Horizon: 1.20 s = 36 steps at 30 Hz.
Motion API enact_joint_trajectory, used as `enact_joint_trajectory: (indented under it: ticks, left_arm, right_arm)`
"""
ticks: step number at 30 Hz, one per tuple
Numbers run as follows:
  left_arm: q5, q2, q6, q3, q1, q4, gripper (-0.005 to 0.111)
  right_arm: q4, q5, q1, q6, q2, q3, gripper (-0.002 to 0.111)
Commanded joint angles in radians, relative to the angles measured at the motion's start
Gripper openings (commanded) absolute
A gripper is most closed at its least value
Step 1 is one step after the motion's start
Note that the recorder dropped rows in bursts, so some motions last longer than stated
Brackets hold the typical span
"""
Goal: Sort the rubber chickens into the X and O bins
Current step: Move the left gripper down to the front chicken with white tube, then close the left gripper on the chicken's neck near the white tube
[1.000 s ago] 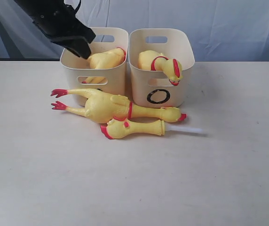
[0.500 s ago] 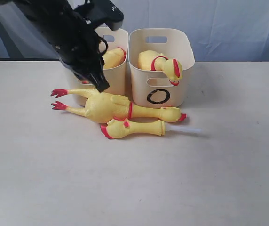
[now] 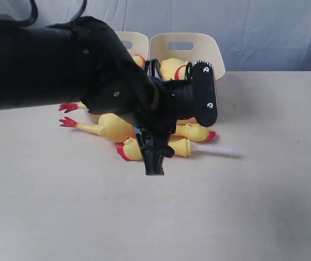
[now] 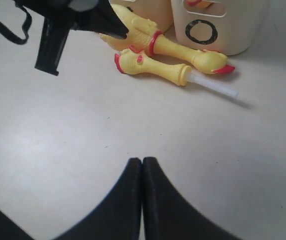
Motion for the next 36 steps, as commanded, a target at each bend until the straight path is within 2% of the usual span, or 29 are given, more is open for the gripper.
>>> enact_joint_trajectory:
  ticks: [1,8,13,19,24,31,36]
  left_arm:
    - [-0.034,0.082,-0.002,0.013,-0.012,0.018,0.000]
    - [-0.103,0.196,-0.007,0.013,-0.012,0.039,0.000]
    - [-0.121,0.249,-0.012,0.013,-0.012,0.122,0.001]
    - [-0.176,0.280,-0.022,0.013,-0.012,0.150,0.018]
    - [-0.240,0.283,-0.055,0.013,-0.012,0.178,0.038]
    - [-0.228,0.300,-0.313,0.013,-0.012,0.422,0.051]
    - [-0.232,0.325,-0.389,0.013,-0.012,0.482,0.060]
  right_arm:
    - [-0.007,-0.003,0.000,-0.002,-0.006,0.005,-0.001]
    - [-0.007,-0.003,0.000,-0.002,-0.006,0.005,-0.001]
    - [-0.007,-0.003,0.000,-0.002,-0.006,0.005,-0.001]
    - [-0.007,-0.003,0.000,-0.002,-0.006,0.005,-0.001]
    - [-0.007,-0.003,0.000,-0.002,-0.006,0.005,-0.001]
    - [-0.007,-0.003,0.000,-0.002,-0.006,0.005,-0.001]
    - [-0.007,-0.003,0.000,-0.002,-0.006,0.005,-0.001]
